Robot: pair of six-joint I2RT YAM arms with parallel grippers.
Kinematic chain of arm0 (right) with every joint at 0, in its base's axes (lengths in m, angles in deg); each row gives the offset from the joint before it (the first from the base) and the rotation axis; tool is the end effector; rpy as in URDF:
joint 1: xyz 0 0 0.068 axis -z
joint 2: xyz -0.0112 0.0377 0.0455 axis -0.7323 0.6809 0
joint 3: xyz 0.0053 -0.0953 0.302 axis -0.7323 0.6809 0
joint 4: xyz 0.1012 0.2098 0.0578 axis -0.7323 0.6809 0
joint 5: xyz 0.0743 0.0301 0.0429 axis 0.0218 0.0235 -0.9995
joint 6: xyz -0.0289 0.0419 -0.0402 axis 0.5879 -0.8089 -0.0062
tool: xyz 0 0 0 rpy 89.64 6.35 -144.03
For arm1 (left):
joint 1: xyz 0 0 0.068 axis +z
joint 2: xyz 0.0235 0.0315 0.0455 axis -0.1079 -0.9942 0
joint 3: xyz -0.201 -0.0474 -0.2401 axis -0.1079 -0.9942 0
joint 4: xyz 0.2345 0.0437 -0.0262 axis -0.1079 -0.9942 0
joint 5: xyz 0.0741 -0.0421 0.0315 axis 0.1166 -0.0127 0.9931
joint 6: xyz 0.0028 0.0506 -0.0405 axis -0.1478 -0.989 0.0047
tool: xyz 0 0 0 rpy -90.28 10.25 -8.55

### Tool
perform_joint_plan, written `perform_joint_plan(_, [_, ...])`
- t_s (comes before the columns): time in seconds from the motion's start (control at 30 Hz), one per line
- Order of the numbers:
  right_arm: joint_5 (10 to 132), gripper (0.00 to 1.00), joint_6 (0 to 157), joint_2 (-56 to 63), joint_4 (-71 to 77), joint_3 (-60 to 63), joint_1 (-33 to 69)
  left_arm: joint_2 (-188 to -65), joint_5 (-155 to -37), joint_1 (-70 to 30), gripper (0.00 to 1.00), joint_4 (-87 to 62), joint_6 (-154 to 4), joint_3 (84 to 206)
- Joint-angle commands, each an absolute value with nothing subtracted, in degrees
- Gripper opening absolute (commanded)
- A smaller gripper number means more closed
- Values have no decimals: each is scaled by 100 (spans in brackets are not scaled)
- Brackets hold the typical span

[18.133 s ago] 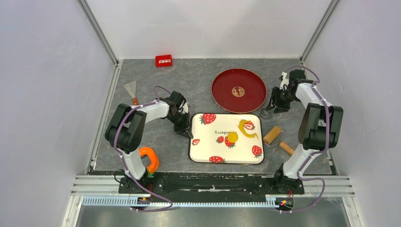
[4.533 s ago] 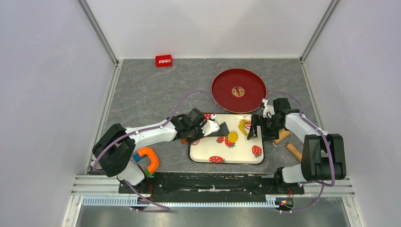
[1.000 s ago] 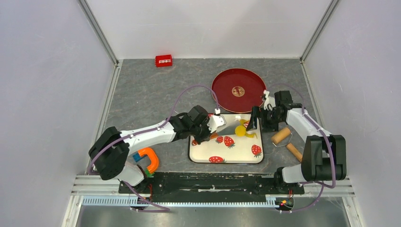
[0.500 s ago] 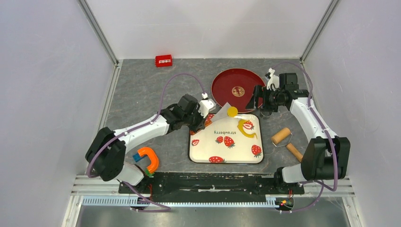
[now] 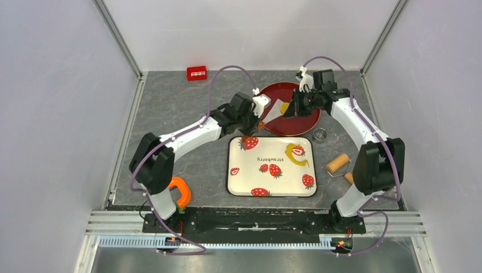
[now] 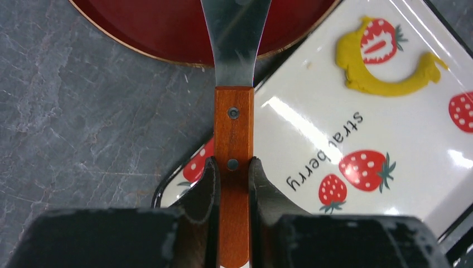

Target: Roll out the dumpling wrappers from the dough

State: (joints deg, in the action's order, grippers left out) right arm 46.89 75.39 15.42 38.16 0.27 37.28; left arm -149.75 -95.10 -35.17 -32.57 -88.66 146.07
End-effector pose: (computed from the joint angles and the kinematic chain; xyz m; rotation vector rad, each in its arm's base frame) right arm 0.3288 0.0840 0.3256 -0.2372 2.4584 0.8409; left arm 0.2840 -0.2589 0.2935 0.9390 2.1712 -0.4892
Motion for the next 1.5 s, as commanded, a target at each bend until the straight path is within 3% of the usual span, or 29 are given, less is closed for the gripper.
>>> perform_joint_plan(0.0, [4589,0,7351,1975,3372,-581,3624,-15377,-9059,-3494,2,-3330,-8327,15459])
perform_joint_plan(0.2, [5007,0,7300,2742,3220,-1156,3487,-16086,-8894,-3496,2,-3842,-8341,16358])
perform_joint_plan(0.57, [5881,0,7338,3831,3212,-2130,3317,-16716,-8824,-3511,2,-3946,-8255,16805])
perform_joint_plan(1.47, [7481,0,7909,5137,3670,-2710,3186,-17344,-8518,-3573,2,-4254,-8345,17445])
